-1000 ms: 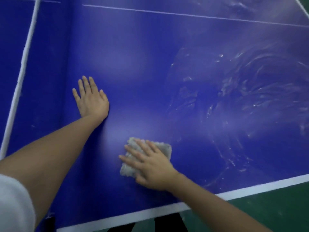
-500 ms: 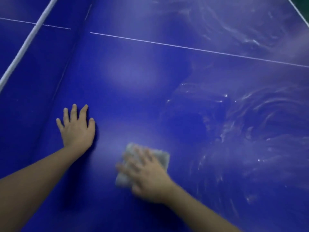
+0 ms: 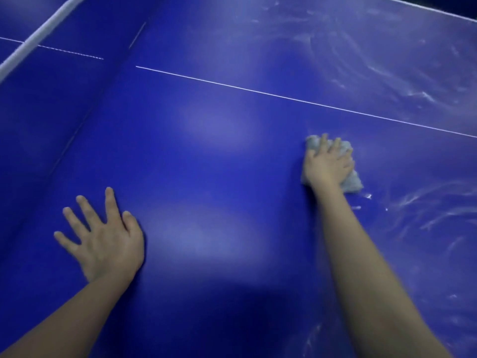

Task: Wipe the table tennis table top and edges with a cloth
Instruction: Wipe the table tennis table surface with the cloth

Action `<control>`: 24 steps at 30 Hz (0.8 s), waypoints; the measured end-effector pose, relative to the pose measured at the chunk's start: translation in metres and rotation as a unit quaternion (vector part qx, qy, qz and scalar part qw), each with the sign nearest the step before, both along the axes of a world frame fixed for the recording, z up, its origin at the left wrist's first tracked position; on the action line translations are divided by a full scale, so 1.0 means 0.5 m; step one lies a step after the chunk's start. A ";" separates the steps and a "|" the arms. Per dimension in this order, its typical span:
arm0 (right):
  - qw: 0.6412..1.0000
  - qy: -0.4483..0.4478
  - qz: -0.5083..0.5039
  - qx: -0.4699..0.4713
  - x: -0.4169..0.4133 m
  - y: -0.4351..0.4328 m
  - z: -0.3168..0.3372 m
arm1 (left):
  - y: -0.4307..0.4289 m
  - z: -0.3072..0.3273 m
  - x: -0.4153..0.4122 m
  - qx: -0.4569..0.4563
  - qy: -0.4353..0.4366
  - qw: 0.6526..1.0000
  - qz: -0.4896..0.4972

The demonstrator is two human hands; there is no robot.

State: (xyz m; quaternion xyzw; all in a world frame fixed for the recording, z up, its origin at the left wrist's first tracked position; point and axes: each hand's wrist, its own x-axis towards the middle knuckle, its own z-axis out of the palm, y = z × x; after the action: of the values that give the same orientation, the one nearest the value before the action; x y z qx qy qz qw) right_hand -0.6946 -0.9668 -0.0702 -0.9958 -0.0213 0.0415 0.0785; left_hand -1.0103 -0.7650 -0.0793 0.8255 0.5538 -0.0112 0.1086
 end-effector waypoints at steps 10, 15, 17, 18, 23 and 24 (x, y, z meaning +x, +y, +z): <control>0.922 -0.034 0.386 -0.007 0.019 0.144 -0.002 | 0.005 -0.007 -0.002 -0.007 -0.011 1.000 0.010; 0.996 -0.041 0.073 -0.036 0.250 -0.062 0.002 | 0.000 -0.002 0.003 -0.002 -0.009 1.000 0.010; 0.999 -0.017 -0.036 -0.021 0.246 -0.095 0.003 | 0.003 -0.005 -0.001 -0.005 -0.017 1.000 0.006; 0.998 -0.012 -0.064 -0.017 0.231 -0.083 0.000 | 0.006 -0.010 -0.004 -0.010 -0.018 1.000 0.005; 0.996 -0.033 0.085 0.022 0.045 0.114 -0.011 | 0.028 -0.037 -0.023 -0.012 -0.003 1.000 0.017; 0.984 -0.047 0.172 0.026 -0.011 0.150 -0.018 | 0.035 -0.049 -0.027 -0.004 0.005 1.000 0.020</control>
State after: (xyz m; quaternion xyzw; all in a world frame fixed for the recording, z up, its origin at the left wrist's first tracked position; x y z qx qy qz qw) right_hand -0.7002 -0.8919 -0.0790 -0.9757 -0.1973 0.0074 0.0951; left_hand -1.0240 -0.7474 -0.1037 0.8135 0.5710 -0.0152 0.1090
